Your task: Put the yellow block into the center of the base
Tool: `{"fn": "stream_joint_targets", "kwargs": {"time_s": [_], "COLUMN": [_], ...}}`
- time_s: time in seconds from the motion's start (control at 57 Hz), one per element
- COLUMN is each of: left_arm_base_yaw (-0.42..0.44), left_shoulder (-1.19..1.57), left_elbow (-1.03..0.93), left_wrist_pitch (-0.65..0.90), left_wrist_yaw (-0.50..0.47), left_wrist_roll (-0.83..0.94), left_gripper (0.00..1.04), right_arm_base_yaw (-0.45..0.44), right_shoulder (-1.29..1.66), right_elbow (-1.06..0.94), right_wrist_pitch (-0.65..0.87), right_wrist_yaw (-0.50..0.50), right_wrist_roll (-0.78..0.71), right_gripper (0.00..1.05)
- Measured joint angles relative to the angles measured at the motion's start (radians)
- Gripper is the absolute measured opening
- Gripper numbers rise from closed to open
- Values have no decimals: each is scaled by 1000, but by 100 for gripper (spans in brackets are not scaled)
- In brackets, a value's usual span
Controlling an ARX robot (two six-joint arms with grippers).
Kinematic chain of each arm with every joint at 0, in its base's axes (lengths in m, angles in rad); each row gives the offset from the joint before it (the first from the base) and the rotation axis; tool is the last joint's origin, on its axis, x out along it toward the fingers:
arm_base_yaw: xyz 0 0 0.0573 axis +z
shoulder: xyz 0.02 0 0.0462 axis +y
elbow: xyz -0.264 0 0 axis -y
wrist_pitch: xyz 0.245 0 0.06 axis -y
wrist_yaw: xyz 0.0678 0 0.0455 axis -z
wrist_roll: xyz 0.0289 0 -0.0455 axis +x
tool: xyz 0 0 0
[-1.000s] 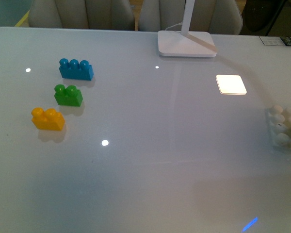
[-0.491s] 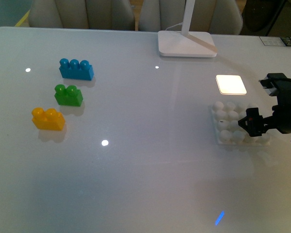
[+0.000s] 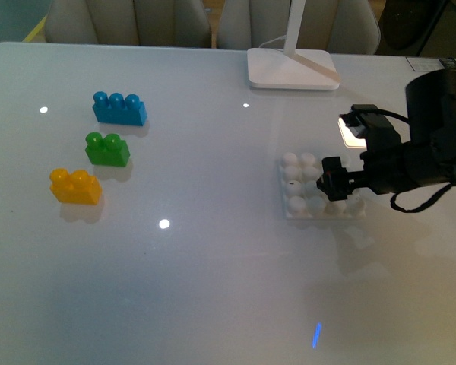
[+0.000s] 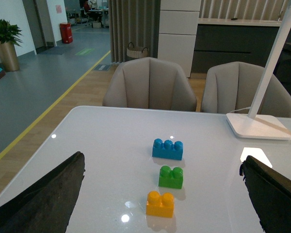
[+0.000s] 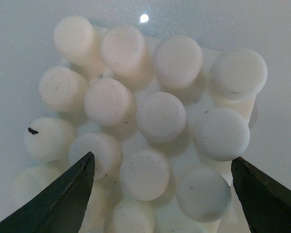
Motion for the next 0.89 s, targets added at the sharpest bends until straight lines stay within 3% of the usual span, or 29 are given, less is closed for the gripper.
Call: {"fn": "stream_joint_targets", "kwargs": {"time_s": [0.544, 0.895], "left_arm_base_yaw": [0, 0], "left_shoulder": [0, 0], "left_elbow": [0, 0], "left_wrist_pitch": [0, 0], "left_wrist_yaw": [0, 0], "left_wrist_roll": [0, 0], "left_gripper": [97, 97], "right_arm_base_yaw": [216, 302], "right_shoulder": [198, 259], "right_elbow": [446, 569], "right_wrist_pitch": [-209, -255], "right_wrist_yaw": [47, 55], "right_wrist_roll": [161, 224], "right_gripper": [85, 85]}}
